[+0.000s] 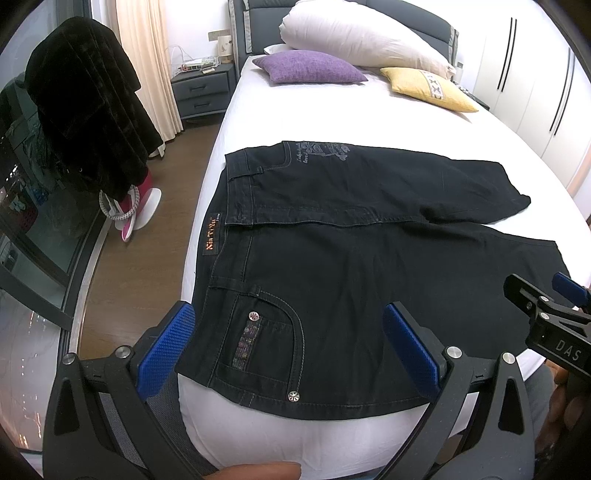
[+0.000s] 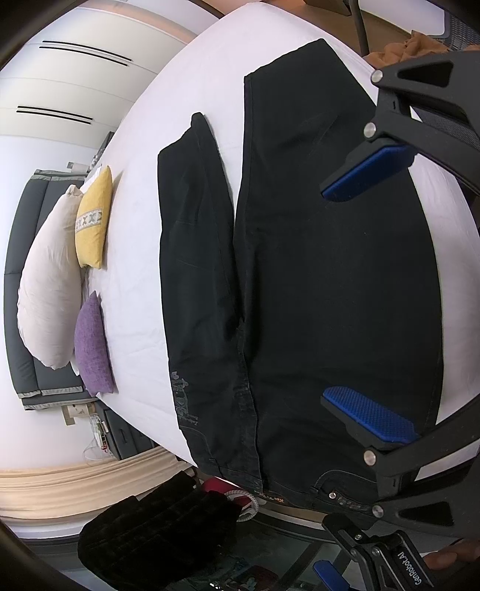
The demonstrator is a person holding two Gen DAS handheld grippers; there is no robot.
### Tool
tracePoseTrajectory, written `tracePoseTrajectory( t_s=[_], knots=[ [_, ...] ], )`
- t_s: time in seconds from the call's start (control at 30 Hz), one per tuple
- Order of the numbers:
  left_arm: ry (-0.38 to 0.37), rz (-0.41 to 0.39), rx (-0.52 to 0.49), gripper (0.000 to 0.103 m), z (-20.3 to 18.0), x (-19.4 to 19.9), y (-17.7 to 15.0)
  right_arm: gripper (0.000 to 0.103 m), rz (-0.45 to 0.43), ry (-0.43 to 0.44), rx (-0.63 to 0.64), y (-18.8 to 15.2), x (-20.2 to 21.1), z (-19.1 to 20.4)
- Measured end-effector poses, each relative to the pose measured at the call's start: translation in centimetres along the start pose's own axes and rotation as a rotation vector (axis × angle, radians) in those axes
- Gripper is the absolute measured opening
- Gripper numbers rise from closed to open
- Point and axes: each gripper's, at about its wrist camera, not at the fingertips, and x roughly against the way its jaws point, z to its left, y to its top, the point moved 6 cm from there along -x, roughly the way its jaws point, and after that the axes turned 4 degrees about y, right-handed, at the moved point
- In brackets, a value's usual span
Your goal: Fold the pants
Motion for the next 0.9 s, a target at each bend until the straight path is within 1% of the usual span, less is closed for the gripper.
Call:
tracePoseTrajectory(
  t_s=[0.13,0.9],
  knots=[
    [0.0,0.001,0.0,0.103,0.0,-0.01,0.0,0.103,0.001,0.001,-0.001,-0.43,0.02,0.37],
    [0.001,0.004,0.0,0.103,-0.02,-0.08,0.03,0.103,0.005,0.002,0.0,-0.33,-0.04,0.23]
  ],
)
